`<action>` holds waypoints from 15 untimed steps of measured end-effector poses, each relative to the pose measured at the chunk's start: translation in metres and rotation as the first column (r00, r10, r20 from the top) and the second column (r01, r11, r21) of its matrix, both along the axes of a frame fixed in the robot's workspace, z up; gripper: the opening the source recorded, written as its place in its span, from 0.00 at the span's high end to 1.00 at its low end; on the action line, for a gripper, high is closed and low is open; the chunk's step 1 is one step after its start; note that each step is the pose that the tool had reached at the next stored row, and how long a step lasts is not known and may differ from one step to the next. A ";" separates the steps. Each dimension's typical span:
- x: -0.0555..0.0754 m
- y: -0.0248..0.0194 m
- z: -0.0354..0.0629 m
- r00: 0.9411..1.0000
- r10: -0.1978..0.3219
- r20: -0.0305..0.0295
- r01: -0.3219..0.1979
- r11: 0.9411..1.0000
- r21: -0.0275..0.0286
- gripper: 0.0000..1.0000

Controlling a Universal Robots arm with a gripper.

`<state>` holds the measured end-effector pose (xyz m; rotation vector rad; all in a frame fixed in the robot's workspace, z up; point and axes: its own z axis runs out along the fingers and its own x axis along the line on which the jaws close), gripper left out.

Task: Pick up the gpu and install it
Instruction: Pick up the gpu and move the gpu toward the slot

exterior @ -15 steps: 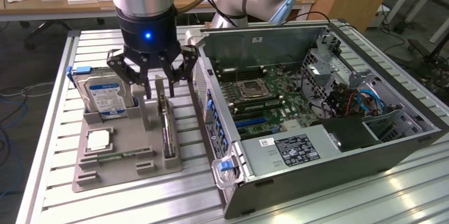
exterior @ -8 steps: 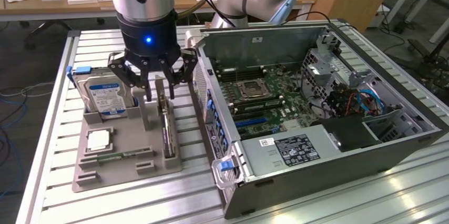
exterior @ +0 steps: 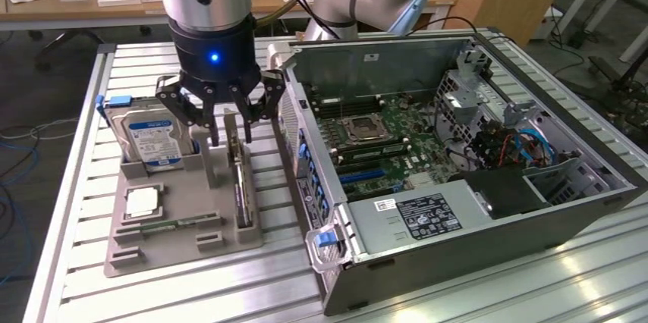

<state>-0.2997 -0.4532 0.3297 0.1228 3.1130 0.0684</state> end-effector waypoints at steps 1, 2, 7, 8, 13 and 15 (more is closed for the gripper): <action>0.000 0.0000 -0.0007 1.000 0.000 0.000 0.000 1.000 0.000 0.53; 0.000 0.0000 -0.0016 1.000 0.000 0.000 0.000 1.000 0.000 0.53; 0.000 0.0000 -0.0068 1.000 0.000 0.000 0.000 1.000 0.000 0.53; 0.000 0.0000 -0.0077 1.000 0.000 0.000 0.000 1.000 0.000 0.53; 0.000 0.0000 -0.0128 1.000 0.000 0.000 0.000 1.000 0.000 0.53; 0.000 0.0000 -0.0148 1.000 0.000 0.000 0.000 1.000 0.000 0.53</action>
